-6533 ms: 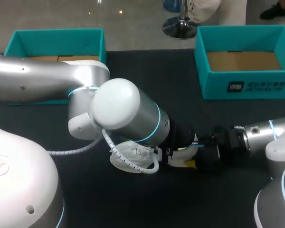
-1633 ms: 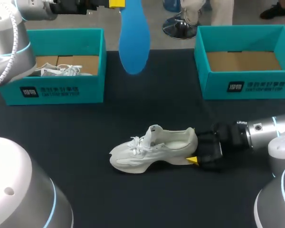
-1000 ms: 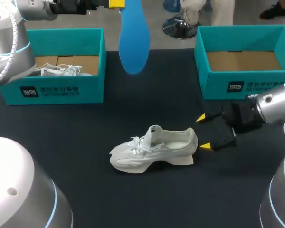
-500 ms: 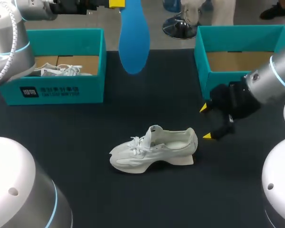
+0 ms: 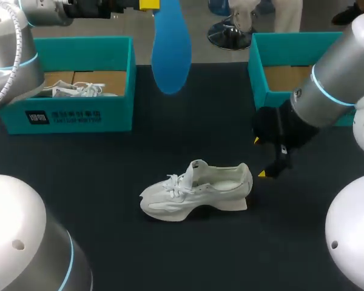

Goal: Take the shoe out of the shoebox, open the shoe tongue, remove and reinsert the insole, then place the shoe into the shoebox

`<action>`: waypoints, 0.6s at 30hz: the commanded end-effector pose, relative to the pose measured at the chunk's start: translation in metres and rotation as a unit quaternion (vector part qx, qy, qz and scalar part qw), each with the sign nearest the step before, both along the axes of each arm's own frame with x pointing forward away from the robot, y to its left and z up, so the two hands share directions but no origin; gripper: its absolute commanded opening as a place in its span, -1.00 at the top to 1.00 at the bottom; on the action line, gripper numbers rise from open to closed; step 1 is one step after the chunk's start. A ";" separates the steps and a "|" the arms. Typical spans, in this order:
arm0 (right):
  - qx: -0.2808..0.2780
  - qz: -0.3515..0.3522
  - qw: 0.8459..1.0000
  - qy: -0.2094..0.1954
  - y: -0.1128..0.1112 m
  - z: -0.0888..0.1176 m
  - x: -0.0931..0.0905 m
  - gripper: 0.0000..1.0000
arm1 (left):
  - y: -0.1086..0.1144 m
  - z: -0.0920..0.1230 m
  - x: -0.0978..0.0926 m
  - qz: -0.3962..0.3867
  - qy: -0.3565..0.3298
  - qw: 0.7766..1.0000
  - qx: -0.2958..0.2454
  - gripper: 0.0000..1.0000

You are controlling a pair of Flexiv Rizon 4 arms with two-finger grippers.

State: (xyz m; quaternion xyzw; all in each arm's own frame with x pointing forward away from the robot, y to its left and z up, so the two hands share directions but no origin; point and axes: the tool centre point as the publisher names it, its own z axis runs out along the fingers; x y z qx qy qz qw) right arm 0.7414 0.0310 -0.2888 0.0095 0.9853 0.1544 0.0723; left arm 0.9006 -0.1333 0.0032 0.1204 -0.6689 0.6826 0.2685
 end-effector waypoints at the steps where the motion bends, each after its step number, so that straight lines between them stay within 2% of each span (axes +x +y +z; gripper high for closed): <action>1: -0.069 -0.015 0.997 -0.004 0.001 -0.004 -0.005 -1.00 | 0.000 -0.001 0.000 0.000 0.000 1.000 -0.001 1.00; 12: -0.069 -0.017 0.997 -0.004 0.002 -0.006 -0.004 -1.00 | 0.000 -0.001 0.000 0.000 0.000 1.000 -0.001 1.00; 18: -0.069 -0.017 0.997 -0.004 0.002 -0.006 -0.004 -1.00 | -0.007 0.001 -0.016 -0.013 0.022 1.000 -0.004 1.00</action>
